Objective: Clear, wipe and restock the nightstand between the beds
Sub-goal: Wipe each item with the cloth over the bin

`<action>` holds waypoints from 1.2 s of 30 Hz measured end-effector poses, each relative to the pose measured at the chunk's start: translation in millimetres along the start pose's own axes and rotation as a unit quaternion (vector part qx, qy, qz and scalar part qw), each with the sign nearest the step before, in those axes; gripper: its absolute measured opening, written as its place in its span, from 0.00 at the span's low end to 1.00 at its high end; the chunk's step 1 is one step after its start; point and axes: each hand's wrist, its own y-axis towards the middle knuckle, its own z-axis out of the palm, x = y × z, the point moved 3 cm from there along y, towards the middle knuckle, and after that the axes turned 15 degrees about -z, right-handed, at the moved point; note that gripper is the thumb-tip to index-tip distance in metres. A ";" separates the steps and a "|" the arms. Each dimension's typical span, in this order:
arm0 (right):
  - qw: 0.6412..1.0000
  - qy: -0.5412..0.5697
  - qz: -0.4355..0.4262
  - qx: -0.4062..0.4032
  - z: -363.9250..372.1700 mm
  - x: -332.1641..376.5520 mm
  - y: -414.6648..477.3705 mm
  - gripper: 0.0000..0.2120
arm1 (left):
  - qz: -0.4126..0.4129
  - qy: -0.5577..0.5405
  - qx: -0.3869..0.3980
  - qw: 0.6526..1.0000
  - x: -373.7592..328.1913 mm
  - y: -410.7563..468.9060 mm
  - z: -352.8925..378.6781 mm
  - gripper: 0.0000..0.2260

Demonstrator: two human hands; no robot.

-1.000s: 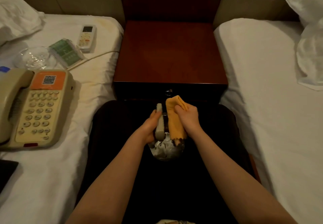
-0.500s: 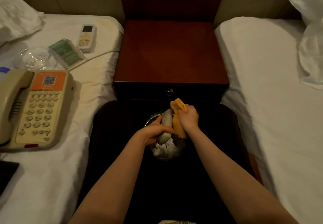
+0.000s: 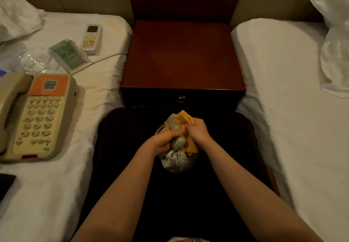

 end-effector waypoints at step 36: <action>0.984 -0.068 -0.161 0.037 20.2 13.3 -19.3 0.06 | 0.072 -0.307 -0.067 0.947 -15.7 -8.3 -16.3 0.22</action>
